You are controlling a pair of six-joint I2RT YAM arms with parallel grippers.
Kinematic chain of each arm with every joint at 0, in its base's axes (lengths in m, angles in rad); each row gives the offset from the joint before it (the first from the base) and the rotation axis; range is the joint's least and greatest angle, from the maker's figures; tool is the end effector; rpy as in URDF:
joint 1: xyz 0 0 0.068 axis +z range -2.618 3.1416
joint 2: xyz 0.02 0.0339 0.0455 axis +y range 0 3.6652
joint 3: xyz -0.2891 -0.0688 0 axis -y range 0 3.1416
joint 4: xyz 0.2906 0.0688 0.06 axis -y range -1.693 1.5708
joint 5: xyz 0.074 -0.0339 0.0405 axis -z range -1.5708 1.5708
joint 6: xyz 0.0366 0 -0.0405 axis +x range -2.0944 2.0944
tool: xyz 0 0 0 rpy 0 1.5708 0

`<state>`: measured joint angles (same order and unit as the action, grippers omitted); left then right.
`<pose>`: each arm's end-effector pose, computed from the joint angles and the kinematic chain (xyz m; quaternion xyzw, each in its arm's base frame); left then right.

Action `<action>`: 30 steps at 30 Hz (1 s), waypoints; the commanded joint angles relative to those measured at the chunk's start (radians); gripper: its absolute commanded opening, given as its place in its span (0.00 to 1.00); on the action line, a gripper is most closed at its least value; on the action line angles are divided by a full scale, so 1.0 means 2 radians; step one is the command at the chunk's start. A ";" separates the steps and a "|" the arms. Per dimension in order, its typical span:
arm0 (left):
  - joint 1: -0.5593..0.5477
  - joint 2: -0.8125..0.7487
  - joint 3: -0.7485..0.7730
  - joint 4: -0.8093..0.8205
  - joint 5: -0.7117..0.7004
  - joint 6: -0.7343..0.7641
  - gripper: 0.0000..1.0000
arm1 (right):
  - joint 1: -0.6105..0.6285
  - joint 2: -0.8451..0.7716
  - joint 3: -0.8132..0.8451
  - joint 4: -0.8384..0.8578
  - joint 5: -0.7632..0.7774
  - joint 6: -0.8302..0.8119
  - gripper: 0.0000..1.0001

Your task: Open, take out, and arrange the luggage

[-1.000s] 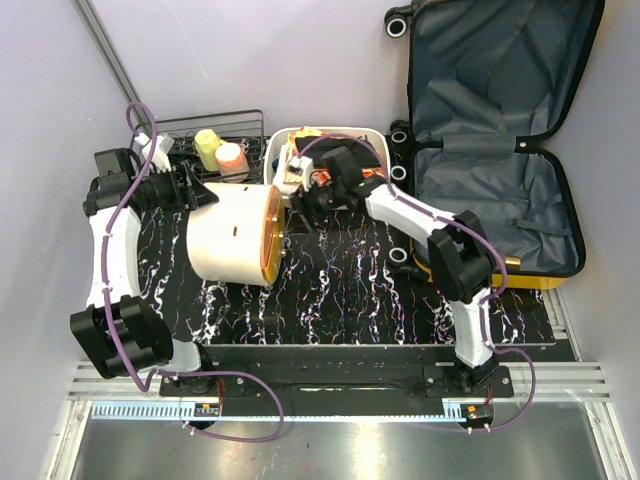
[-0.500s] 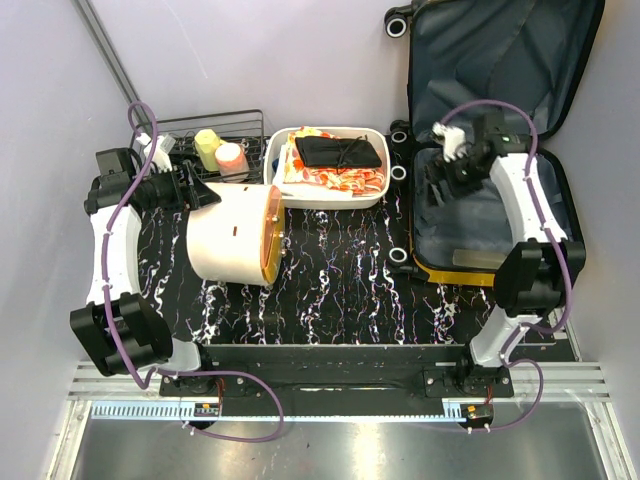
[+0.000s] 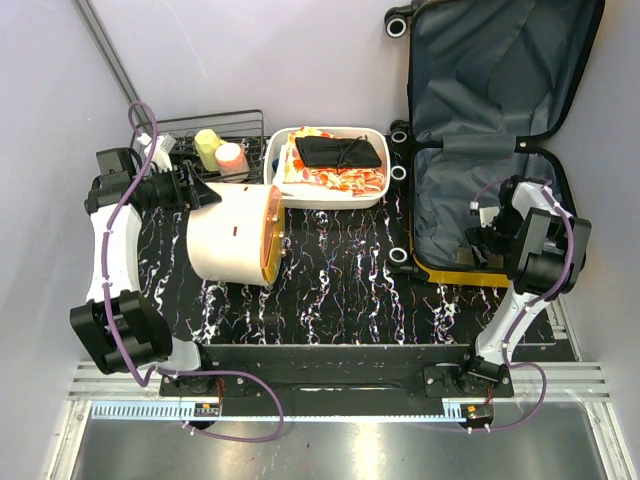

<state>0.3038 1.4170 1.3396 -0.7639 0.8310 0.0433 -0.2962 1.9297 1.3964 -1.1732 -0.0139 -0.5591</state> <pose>0.3286 0.0747 0.3630 0.0318 0.8662 -0.3151 0.3866 0.3706 -0.1126 0.1785 0.1303 -0.9891 -0.0344 0.0588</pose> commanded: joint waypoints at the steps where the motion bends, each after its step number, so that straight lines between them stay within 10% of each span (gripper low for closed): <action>1: -0.013 0.032 -0.017 -0.058 -0.016 0.025 0.79 | -0.011 0.037 0.003 0.091 0.062 0.003 0.79; 14: -0.011 0.048 -0.009 -0.058 -0.015 0.028 0.79 | -0.008 0.034 0.088 0.109 -0.157 0.022 0.21; 20: -0.012 0.048 -0.009 -0.058 -0.013 0.028 0.79 | -0.008 -0.001 0.078 0.102 -0.163 -0.030 0.12; 26: -0.010 0.049 -0.009 -0.058 -0.013 0.028 0.79 | -0.008 0.016 0.125 0.109 -0.183 0.010 0.25; 30: -0.011 0.048 -0.006 -0.064 -0.013 0.034 0.79 | -0.009 0.008 0.135 0.071 -0.162 -0.073 0.56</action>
<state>0.3061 1.4616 1.3621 -0.7586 0.8639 0.0322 -0.3168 1.9743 1.6306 -1.0065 -0.3336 -0.5659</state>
